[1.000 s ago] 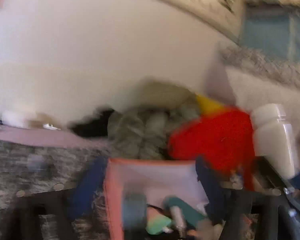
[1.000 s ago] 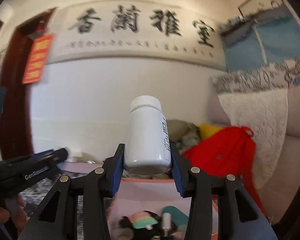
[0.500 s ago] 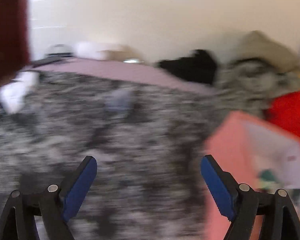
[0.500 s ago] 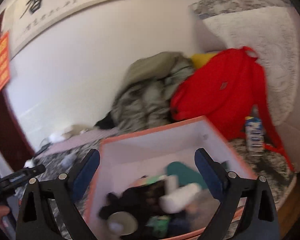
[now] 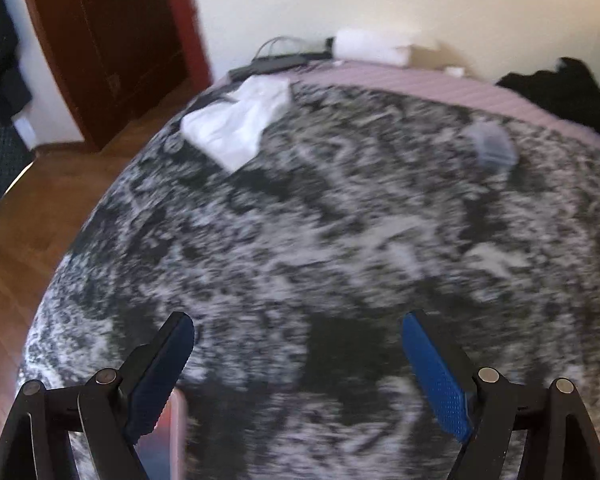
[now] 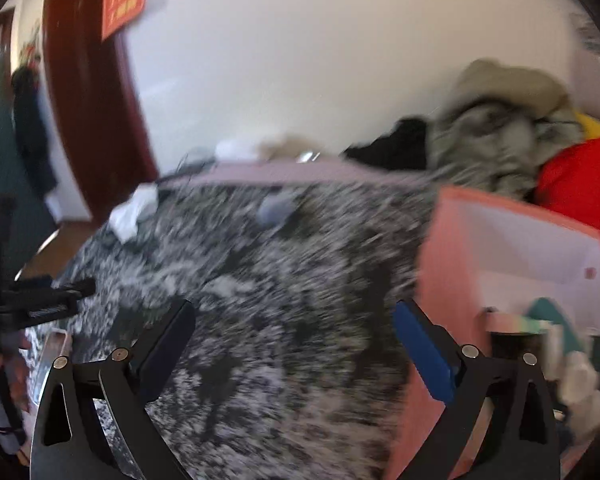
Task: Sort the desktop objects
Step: 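Grasp the clear box of dark beads with the right gripper, then carry the clear bead box over the pink box and open the right gripper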
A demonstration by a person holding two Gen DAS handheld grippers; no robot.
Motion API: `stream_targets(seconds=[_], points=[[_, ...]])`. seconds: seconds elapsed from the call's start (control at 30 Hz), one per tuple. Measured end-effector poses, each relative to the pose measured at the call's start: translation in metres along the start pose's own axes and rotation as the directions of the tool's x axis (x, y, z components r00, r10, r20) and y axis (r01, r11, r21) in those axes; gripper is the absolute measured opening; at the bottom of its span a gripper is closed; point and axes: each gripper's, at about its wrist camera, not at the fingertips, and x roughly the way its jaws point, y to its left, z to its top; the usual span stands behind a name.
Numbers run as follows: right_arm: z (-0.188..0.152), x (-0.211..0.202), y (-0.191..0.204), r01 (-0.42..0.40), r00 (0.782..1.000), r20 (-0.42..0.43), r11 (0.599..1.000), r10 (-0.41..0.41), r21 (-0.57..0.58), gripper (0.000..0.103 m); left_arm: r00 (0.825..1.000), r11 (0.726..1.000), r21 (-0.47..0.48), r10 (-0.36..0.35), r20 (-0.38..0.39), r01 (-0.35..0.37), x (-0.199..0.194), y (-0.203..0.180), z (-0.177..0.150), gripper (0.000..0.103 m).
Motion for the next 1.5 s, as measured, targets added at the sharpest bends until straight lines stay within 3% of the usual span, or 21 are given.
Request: stream_targets(seconds=[0.13,0.27,0.4,0.57,0.63,0.67,0.73,0.8,0.93,1.07,1.2,1.23,1.33,1.43,1.5], points=[[0.032,0.081,0.005,-0.01,0.996,-0.087,0.998,0.015,0.061,0.101,0.999,0.999,-0.034,0.017,-0.031,-0.018,0.012,0.021,0.005,0.088],[0.08,0.169,0.002,0.031,0.992,-0.124,0.992,-0.016,0.121,0.101,0.999,0.997,-0.08,-0.016,-0.036,0.013,0.01,0.032,0.013,0.088],[0.113,0.263,0.002,0.082,0.971,-0.236,0.98,-0.038,0.18,0.101,0.999,0.994,-0.103,-0.039,-0.023,0.036,0.007,0.037,0.02,0.088],[0.122,0.341,-0.001,0.147,0.944,-0.322,0.969,-0.077,0.199,0.1,0.999,0.998,-0.054,-0.027,-0.035,0.025,0.014,0.027,0.022,0.088],[0.117,0.353,0.0,0.188,0.933,-0.336,0.97,-0.128,0.154,0.084,0.999,1.0,-0.024,-0.015,-0.043,0.014,0.017,0.022,0.021,0.088],[0.115,0.351,0.004,0.192,0.934,-0.326,0.975,-0.146,0.112,0.055,0.999,1.0,-0.019,-0.017,-0.046,0.016,0.018,0.02,0.021,0.088],[0.107,0.342,0.012,0.186,0.936,-0.311,0.982,-0.165,0.036,0.054,0.998,0.999,-0.021,-0.04,-0.048,0.039,0.017,0.017,0.021,0.088],[0.085,0.32,0.018,0.115,0.939,-0.325,0.993,-0.112,-0.01,0.054,0.997,0.998,-0.027,-0.057,-0.042,0.056,0.012,0.014,0.02,0.088],[0.015,0.242,0.034,0.007,0.934,-0.354,0.992,-0.051,-0.125,0.054,0.996,0.997,-0.018,-0.082,-0.031,0.081,-0.001,0.005,0.011,0.088],[-0.055,0.151,0.037,-0.127,0.899,-0.435,0.983,0.056,-0.136,0.054,0.994,0.994,-0.022,-0.108,-0.009,0.108,-0.018,0.001,-0.003,0.088],[-0.114,0.069,0.028,-0.205,0.848,-0.511,0.976,0.14,-0.073,0.054,0.987,0.985,-0.082,-0.147,0.058,0.152,-0.047,0.0,-0.015,0.088],[-0.122,0.051,0.028,-0.206,0.847,-0.51,0.977,0.151,-0.054,0.054,0.986,0.984,-0.091,-0.145,0.082,0.152,-0.054,-0.001,-0.018,0.088],[-0.133,-0.007,0.025,-0.207,0.892,-0.418,0.977,0.171,-0.042,0.054,0.98,0.983,-0.104,-0.133,0.149,0.149,-0.077,-0.009,-0.034,0.088],[-0.136,-0.063,0.029,-0.176,0.946,-0.29,0.981,0.148,-0.075,0.054,0.97,0.978,-0.088,-0.175,0.168,0.192,-0.091,-0.025,-0.048,0.088],[-0.14,-0.097,0.025,-0.164,0.964,-0.225,0.984,0.145,-0.067,0.054,0.965,0.979,-0.045,-0.185,0.187,0.197,-0.1,-0.04,-0.054,0.088]])
